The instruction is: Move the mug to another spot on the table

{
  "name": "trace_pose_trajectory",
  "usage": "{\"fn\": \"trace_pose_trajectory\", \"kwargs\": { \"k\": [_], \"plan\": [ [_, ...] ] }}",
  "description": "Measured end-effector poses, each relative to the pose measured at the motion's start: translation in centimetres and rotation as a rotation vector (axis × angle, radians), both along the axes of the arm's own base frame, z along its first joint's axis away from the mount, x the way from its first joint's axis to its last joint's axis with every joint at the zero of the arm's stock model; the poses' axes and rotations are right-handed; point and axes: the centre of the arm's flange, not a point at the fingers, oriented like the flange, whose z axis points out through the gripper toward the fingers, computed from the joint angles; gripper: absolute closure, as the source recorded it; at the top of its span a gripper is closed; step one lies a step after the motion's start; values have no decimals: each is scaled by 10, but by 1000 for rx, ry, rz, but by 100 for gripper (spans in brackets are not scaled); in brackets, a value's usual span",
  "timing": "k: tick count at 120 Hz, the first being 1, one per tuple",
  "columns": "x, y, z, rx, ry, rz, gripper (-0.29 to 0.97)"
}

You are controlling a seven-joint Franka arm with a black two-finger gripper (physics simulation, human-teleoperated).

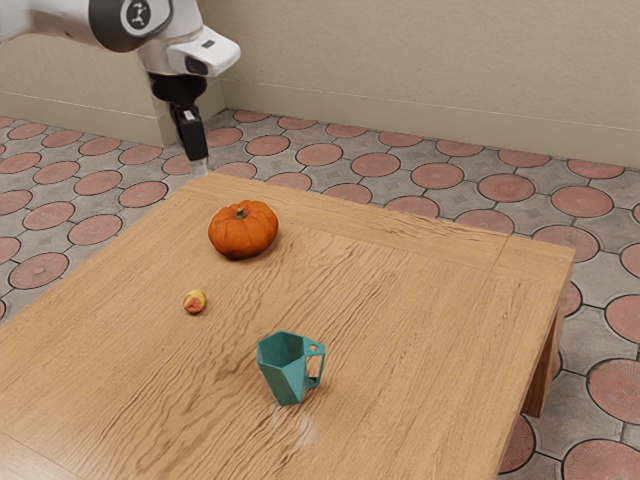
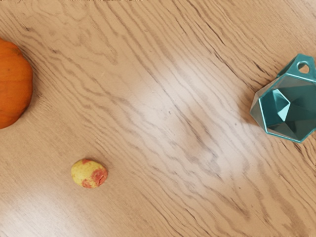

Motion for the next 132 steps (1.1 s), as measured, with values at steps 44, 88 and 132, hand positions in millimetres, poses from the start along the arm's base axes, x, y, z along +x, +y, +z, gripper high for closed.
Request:
{"fn": "trace_pose_trajectory", "kwargs": {
  "k": [44, 88, 132],
  "plan": [
    [3, -15, -8, 4, 22, -106, 0],
    [-4, -112, -81, -40, 139, -290, 0],
    [-8, -133, -206, -32, 148, -317, 0]
  ]
}}
